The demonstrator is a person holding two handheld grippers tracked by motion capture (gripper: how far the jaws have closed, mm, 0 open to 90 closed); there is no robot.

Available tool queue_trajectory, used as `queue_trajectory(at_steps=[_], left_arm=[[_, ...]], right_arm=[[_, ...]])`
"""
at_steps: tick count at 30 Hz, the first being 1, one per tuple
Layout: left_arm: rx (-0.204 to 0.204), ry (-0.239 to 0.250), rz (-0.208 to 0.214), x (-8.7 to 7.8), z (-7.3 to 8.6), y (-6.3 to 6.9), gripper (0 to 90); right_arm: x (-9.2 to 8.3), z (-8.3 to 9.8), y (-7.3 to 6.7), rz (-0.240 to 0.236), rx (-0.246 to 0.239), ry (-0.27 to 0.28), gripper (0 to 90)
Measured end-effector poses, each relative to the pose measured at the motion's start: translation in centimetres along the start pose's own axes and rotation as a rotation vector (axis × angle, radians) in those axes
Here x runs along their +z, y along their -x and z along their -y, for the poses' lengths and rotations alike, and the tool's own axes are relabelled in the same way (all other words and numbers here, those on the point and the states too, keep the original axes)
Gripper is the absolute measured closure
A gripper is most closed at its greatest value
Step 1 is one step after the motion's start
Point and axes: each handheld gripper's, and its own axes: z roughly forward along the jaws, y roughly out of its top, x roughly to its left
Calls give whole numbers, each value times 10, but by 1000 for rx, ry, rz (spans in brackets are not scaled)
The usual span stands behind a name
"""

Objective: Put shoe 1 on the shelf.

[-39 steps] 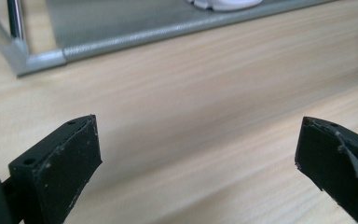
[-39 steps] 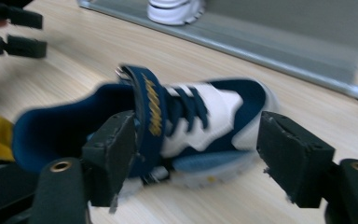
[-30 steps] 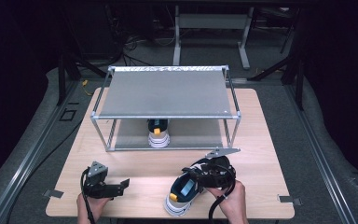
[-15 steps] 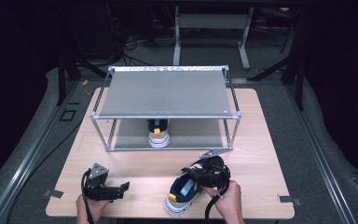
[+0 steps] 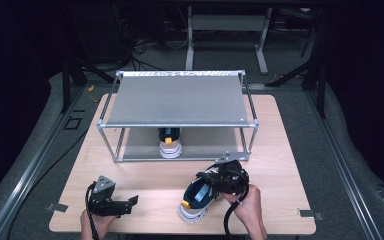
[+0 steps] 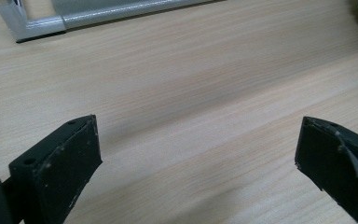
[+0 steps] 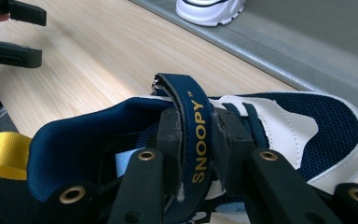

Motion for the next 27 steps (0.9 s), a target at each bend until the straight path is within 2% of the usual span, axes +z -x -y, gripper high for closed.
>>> queue_trajectory(at_steps=[6, 8, 9, 11, 12, 14, 17, 18, 19, 21, 24, 27], left_arm=[[-3, -4, 0, 0, 2, 0, 0], [1, -7, 0, 0, 3, 0, 0], [-3, -4, -2, -1, 3, 0, 0], [-2, -4, -3, -1, 4, -1, 0], [-4, -2, -3, -1, 5, -1, 0], [-8, -2, -2, -1, 6, -1, 0], [-7, 0, 1, -2, 7, 0, 0], [-6, -1, 1, -2, 7, 1, 0], [-3, -1, 1, -2, 7, 1, 0], [1, 1, 1, -2, 6, 2, 0], [4, 2, 4, -2, 7, 3, 1], [7, 0, 5, -2, 7, 4, 1]], right_arm=[[13, -8, 14, -16, -5, -16, 718], [14, -6, 13, -9, 17, -12, 557], [13, -5, 12, -10, 23, 6, 486], [7, -2, 3, 72, 28, 13, 427], [3, 0, -1, 86, 30, 31, 406], [-3, 6, -12, 121, 37, 46, 403], [-6, 17, -23, 126, 49, 41, 419], [-6, 19, -25, 145, 58, 37, 427], [-6, 21, -25, 140, 63, 40, 428], [-5, 25, -25, 178, 62, 30, 436], [-4, 29, -18, 143, 78, 45, 435], [-6, 30, -15, 145, 76, 39, 432]])
